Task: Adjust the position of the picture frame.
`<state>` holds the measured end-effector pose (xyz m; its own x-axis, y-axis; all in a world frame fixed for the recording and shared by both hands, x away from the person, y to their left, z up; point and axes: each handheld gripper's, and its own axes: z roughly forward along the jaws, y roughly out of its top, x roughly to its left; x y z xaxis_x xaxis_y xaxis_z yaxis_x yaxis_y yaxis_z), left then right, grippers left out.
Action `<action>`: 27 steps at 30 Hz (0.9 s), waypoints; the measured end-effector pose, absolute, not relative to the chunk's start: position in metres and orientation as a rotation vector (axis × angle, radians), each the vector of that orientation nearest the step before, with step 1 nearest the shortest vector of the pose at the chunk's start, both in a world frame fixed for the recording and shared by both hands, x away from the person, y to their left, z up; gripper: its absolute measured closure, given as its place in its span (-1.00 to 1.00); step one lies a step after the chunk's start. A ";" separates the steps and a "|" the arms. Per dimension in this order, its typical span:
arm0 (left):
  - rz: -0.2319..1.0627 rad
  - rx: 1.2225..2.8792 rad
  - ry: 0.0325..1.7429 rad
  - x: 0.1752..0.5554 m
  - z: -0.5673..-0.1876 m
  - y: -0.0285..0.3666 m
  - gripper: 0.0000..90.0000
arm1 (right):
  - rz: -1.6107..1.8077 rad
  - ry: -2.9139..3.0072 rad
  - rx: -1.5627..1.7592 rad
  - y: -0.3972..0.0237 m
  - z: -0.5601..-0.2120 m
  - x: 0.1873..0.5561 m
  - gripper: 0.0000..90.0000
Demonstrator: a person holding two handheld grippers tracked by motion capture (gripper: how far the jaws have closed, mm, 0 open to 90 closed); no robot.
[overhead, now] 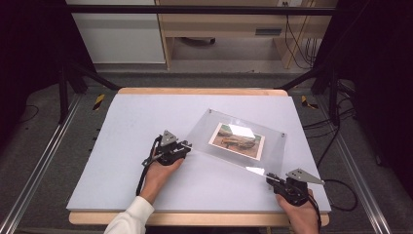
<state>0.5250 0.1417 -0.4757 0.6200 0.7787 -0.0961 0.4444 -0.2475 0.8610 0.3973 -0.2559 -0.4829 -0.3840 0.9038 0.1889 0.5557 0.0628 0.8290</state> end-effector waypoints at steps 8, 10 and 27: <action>0.411 1.870 0.954 0.527 -0.479 0.140 0.84 | 1.260 1.963 1.463 -0.256 -0.482 0.398 0.87; 0.410 1.869 0.955 0.527 -0.479 0.140 0.84 | 1.262 1.961 1.467 -0.256 -0.482 0.397 0.87; 0.385 1.839 0.949 0.532 -0.465 0.141 0.83 | 1.323 1.888 1.453 -0.259 -0.470 0.399 0.89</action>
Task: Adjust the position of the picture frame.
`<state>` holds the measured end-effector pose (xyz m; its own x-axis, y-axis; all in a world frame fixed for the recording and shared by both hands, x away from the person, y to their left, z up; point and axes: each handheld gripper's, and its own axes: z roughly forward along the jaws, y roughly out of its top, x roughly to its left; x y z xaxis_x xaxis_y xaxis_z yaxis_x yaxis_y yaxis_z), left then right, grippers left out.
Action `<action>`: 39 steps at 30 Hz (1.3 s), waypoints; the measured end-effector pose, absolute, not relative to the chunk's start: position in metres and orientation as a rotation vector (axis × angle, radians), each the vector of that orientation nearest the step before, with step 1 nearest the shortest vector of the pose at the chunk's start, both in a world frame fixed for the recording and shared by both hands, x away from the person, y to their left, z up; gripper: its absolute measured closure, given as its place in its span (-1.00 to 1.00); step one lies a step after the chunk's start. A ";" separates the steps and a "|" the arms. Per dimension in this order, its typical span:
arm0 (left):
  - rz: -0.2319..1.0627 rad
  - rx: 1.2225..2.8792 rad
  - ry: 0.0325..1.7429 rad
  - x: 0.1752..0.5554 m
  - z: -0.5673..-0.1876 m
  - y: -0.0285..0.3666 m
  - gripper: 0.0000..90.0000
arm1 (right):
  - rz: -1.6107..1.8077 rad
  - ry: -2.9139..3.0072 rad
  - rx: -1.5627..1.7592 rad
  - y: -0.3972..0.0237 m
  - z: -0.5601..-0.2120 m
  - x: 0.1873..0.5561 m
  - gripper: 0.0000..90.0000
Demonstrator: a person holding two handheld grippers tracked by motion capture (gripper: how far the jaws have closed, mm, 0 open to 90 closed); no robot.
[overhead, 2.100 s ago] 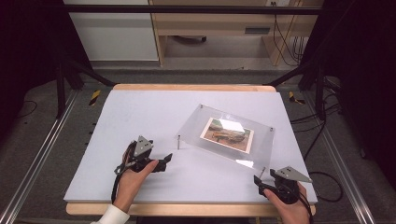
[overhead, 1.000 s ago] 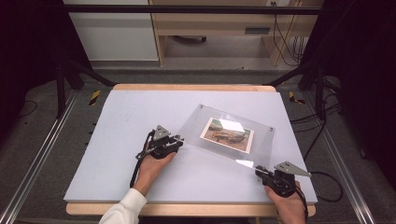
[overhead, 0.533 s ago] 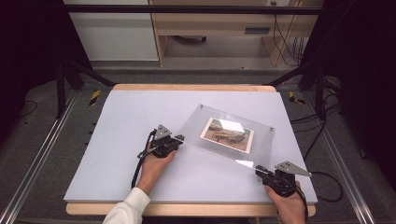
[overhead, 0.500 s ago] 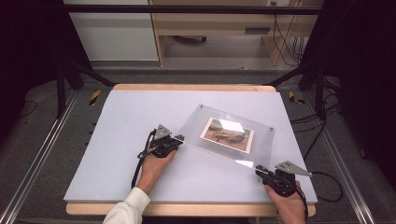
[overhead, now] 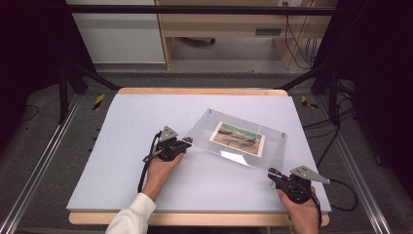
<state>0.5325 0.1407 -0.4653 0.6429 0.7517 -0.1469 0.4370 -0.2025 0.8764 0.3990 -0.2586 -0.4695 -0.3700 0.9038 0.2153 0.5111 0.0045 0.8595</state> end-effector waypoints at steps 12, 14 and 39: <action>0.443 1.852 0.935 0.532 -0.457 0.136 0.88 | 1.349 1.867 1.463 -0.260 -0.465 0.401 0.88; 0.443 1.852 0.931 0.532 -0.456 0.136 0.88 | 1.356 1.864 1.467 -0.260 -0.464 0.401 0.88; 0.577 1.695 0.995 0.496 -0.412 0.187 0.87 | 1.479 1.909 1.270 -0.233 -0.414 0.432 0.86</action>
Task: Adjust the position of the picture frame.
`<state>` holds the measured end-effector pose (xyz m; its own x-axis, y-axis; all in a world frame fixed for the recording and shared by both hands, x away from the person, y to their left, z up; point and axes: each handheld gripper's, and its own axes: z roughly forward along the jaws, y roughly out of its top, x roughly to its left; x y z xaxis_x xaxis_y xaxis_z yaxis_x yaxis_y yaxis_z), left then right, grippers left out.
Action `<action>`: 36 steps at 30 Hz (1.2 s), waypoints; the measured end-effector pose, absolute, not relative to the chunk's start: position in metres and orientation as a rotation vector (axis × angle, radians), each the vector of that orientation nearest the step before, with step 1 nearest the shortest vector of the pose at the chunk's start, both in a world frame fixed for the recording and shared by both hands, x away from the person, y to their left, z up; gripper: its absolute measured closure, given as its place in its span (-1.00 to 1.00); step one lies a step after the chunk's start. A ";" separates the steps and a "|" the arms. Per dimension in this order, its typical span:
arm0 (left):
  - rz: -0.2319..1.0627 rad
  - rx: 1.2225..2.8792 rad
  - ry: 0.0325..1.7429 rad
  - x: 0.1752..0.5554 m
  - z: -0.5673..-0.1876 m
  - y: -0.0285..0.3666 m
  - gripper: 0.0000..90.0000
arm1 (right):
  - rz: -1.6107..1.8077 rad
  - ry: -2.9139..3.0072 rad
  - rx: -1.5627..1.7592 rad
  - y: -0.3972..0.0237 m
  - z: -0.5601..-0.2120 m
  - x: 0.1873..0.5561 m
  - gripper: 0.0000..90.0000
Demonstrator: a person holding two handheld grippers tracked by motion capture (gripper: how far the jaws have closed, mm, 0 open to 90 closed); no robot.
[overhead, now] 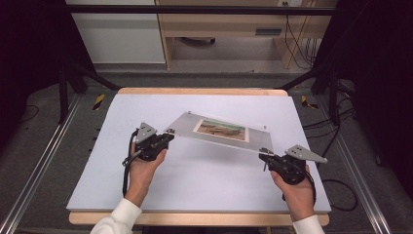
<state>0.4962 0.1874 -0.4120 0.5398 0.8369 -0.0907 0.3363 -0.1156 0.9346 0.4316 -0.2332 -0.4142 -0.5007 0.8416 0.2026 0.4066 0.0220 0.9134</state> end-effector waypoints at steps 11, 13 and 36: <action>0.669 1.629 1.046 0.473 -0.404 0.227 0.86 | 1.523 1.960 1.189 -0.199 -0.406 0.455 0.86; 0.681 1.614 1.059 0.469 -0.405 0.233 0.86 | 1.532 1.971 1.168 -0.192 -0.404 0.459 0.86; 0.716 1.594 1.096 0.467 -0.421 0.238 0.85 | 1.550 1.969 1.201 -0.182 -0.418 0.484 0.87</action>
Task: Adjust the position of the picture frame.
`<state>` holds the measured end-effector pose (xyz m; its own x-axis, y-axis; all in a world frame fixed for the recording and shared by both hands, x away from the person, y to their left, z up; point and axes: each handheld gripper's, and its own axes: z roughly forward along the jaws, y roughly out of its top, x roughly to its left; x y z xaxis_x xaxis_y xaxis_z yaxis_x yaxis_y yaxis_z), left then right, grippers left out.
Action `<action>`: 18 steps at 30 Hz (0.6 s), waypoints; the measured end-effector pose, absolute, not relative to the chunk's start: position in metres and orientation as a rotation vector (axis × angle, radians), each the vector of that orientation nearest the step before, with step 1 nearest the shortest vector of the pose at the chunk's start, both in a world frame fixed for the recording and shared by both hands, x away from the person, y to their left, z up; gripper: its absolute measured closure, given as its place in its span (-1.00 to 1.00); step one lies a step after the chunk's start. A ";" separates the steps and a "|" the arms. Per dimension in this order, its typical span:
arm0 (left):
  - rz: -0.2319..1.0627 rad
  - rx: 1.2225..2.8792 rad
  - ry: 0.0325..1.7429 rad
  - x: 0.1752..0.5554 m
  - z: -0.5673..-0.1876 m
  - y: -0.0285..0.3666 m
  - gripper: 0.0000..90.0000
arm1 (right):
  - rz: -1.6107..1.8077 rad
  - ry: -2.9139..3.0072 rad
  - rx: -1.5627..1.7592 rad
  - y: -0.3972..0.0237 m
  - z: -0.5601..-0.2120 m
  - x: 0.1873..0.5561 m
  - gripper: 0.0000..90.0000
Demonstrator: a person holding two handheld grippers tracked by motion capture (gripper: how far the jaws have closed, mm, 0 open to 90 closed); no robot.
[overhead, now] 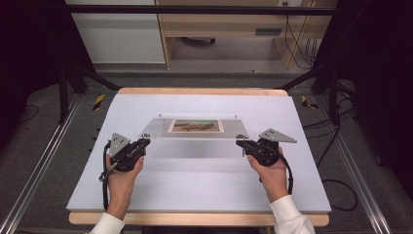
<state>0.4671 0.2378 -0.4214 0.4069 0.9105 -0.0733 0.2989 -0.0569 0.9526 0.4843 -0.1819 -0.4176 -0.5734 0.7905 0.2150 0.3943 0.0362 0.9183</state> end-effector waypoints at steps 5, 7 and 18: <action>0.713 1.593 1.105 0.469 -0.426 0.237 0.85 | 1.546 1.966 1.206 -0.182 -0.419 0.486 0.88; 0.713 1.596 1.111 0.470 -0.428 0.236 0.84 | 1.542 1.963 1.211 -0.182 -0.420 0.487 0.88; 0.709 1.593 1.109 0.472 -0.434 0.233 0.85 | 1.533 1.948 1.245 -0.184 -0.428 0.490 0.88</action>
